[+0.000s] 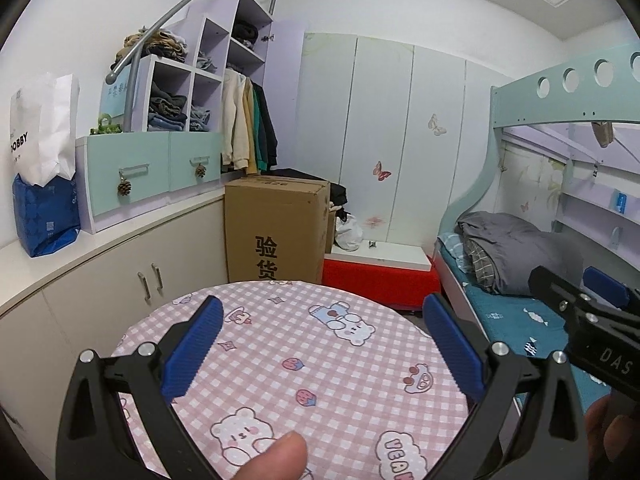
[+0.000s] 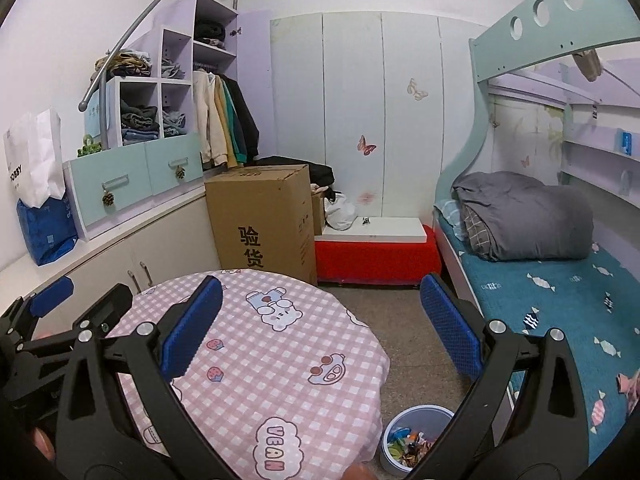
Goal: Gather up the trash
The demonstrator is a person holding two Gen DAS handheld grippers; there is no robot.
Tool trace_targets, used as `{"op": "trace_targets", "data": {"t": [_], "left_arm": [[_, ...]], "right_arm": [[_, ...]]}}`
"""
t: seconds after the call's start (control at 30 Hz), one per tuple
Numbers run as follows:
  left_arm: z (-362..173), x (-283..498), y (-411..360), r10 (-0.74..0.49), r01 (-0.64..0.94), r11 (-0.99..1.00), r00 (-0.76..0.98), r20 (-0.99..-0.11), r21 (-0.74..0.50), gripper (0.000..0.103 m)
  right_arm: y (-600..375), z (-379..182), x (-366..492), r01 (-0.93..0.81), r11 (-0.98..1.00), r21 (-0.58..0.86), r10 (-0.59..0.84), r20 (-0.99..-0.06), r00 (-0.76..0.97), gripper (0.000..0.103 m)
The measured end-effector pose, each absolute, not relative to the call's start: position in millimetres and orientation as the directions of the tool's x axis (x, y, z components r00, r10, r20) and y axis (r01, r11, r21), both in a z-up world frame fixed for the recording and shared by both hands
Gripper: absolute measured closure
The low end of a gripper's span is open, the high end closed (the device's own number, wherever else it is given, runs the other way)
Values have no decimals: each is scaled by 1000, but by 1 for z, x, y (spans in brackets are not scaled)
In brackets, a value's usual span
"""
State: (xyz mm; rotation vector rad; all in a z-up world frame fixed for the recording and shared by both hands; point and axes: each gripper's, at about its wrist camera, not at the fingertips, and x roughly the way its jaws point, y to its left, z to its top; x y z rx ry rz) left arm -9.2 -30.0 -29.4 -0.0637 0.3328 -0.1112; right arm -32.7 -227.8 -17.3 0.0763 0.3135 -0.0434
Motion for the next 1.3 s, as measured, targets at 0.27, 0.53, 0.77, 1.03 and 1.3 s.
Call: {"op": "trace_targets", "data": {"t": [0.27,0.53,0.77,1.03,1.3], "left_arm": [[-30,-13,-44,-144,125,989,935,-323,-81,5],[-31,-16,-49,-150,131,988,935,-320,-80,5],[-30,-16,-52,-150,132,988,936,-319,-77,5],[-29,-18,-55,-170,150,985,936,-309,-86,5],[-29,-16,-58,-138,126,990,936,-323,-59,5]], "right_arm": [[-240,-14,-41,85,994,74,-59,-295,954,6],[-247,-14,-45,96,993,75,-70,-288,955,6],[-255,-13,-47,103,991,82,-76,-285,956,6],[-255,-12,-48,104,991,83,-77,-282,956,6],[-256,-12,-48,102,991,86,-74,-286,956,6]]}}
